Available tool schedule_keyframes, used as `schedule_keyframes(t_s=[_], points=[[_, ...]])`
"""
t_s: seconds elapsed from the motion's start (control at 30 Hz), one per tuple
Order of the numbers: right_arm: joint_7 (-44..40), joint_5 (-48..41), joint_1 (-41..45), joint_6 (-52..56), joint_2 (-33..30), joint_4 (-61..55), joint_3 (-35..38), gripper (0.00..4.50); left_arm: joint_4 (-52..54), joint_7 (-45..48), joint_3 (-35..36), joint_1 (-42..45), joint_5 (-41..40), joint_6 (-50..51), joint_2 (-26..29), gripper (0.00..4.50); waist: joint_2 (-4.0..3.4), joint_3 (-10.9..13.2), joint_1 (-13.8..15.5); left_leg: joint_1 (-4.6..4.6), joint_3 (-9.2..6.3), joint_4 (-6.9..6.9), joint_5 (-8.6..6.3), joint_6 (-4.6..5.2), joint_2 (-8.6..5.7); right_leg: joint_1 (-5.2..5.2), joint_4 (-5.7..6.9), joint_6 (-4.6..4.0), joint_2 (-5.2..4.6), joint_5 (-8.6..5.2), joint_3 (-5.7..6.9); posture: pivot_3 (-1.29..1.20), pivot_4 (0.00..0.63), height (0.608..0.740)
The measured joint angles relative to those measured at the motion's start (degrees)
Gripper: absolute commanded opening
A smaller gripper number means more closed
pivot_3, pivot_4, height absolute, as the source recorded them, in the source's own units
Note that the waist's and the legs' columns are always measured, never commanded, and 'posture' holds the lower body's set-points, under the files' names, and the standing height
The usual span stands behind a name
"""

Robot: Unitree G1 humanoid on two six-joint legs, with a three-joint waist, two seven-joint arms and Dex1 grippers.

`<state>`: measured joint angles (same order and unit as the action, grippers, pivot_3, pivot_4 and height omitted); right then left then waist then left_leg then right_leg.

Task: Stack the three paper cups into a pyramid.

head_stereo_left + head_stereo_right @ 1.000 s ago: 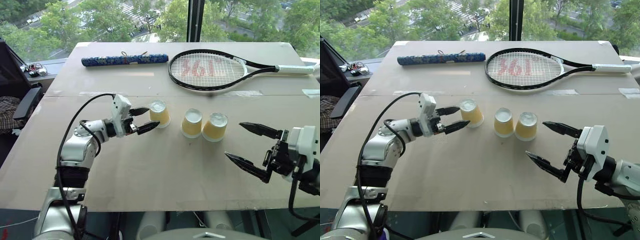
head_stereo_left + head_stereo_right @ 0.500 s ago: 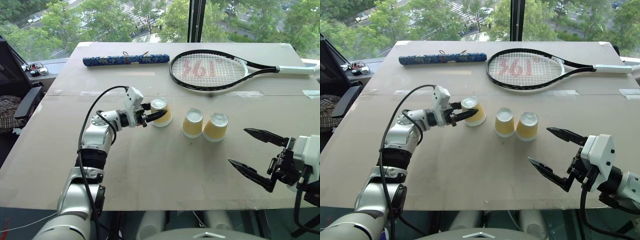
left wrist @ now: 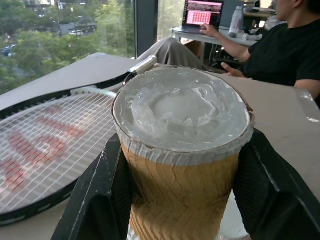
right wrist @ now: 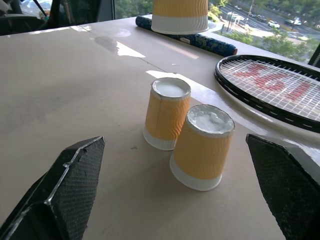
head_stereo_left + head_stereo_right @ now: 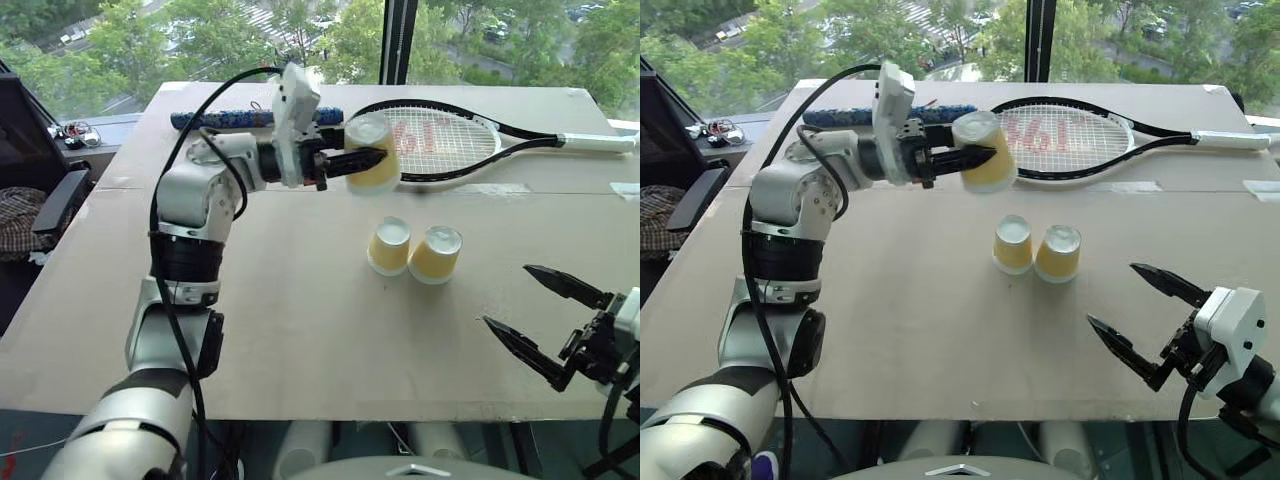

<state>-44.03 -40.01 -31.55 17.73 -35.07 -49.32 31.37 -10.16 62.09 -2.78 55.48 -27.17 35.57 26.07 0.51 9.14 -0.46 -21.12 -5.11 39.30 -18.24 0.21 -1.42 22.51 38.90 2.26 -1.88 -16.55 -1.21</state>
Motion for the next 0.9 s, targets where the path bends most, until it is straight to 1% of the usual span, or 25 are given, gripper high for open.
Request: schedule_keyframes(t_s=[0.1, 0.2, 0.23, 0.3, 0.57, 0.77, 0.8, 0.83, 0.9], points=[[-1.61, 0.45, -0.96, -1.36, -0.04, 2.98, 2.11, 4.5, -0.34, 0.02, -3.69, -0.02, 0.5, 1.26, -2.78, 2.13, 0.01, 0.02, -0.42, 0.09, 0.0, -0.02, 0.0, 0.0, 0.03, 0.01, 0.07, -0.01, 0.0, 0.0, -0.09, 0.0, 0.15, 0.74], [-3.1, 0.37, -0.41, -1.99, -0.74, 5.05, 3.28, 4.5, -0.82, 0.09, -5.28, 0.12, 1.41, 1.08, -3.88, 2.13, 0.0, 0.02, -0.46, 0.19, 0.02, -0.07, 0.0, 0.0, 0.03, -0.02, 0.11, -0.01, 0.01, 0.0, -0.17, 0.0, 0.15, 0.74], [-5.47, 0.07, 1.39, -2.23, -2.98, 9.4, 4.31, 4.5, -1.97, -0.08, -7.61, -0.01, 2.9, 0.32, -6.17, 2.13, 0.02, 0.03, -0.24, 0.22, 0.03, -0.05, 0.0, 0.01, -0.01, -0.11, 0.05, 0.0, 0.03, 0.0, -0.17, 0.0, 0.15, 0.74], [-6.83, -0.16, 2.53, -2.26, -4.19, 11.88, 4.79, 4.5, -1.98, -0.05, -8.81, -0.04, 3.01, 0.33, -7.42, 2.13, 0.03, 0.04, -0.2, 0.21, 0.03, -0.05, -0.01, 0.01, -0.01, -0.11, 0.04, 0.0, 0.01, 0.0, -0.22, 0.0, 0.15, 0.74], [-9.71, -0.76, 7.29, -2.18, -6.85, 16.14, 4.54, 4.5, -2.39, 0.25, -10.28, -0.11, 4.83, -0.81, -9.03, 2.13, 0.03, 0.04, -0.16, 0.2, 0.0, -0.07, -0.01, 0.01, 0.02, -0.11, 0.04, 0.0, -0.03, 0.0, -0.3, 0.0, 0.15, 0.74], [-10.09, -0.73, 8.44, -1.76, -6.91, 16.17, 3.09, 4.5, -3.46, 0.71, -11.2, -0.47, 5.81, -1.58, -9.78, 2.13, 0.02, 0.04, -0.16, 0.19, 0.0, -0.06, -0.01, 0.01, 0.02, -0.11, 0.03, 0.0, -0.04, 0.0, -0.31, 0.0, 0.15, 0.74], [-10.08, -0.72, 8.67, -1.74, -6.91, 16.17, 3.05, 4.5, -4.1, 0.68, -11.3, -0.69, 6.18, -2.32, -10.02, 3.1, 0.03, 0.04, -0.15, 0.19, 0.0, -0.06, -0.01, 0.01, 0.02, -0.11, 0.03, 0.0, -0.04, 0.0, -0.31, 0.0, 0.15, 0.74], [-10.08, -0.72, 8.82, -1.74, -6.91, 16.17, 3.05, 4.5, -4.2, 0.73, -11.31, -0.81, 6.42, -3.01, -10.27, 3.41, 0.03, 0.04, -0.13, 0.18, -0.02, -0.06, 0.0, 0.01, 0.02, -0.11, 0.03, 0.0, -0.04, 0.0, -0.31, 0.0, 0.15, 0.74], [-10.07, -0.72, 8.93, -1.7, -6.91, 16.16, 2.99, 4.5, -4.22, 0.81, -11.33, -0.97, 6.81, -3.55, -10.54, 4.25, 0.03, 0.04, -0.13, 0.2, -0.01, -0.06, 0.0, 0.01, 0.02, -0.11, 0.04, 0.0, -0.04, 0.0, -0.32, 0.0, 0.15, 0.74]])
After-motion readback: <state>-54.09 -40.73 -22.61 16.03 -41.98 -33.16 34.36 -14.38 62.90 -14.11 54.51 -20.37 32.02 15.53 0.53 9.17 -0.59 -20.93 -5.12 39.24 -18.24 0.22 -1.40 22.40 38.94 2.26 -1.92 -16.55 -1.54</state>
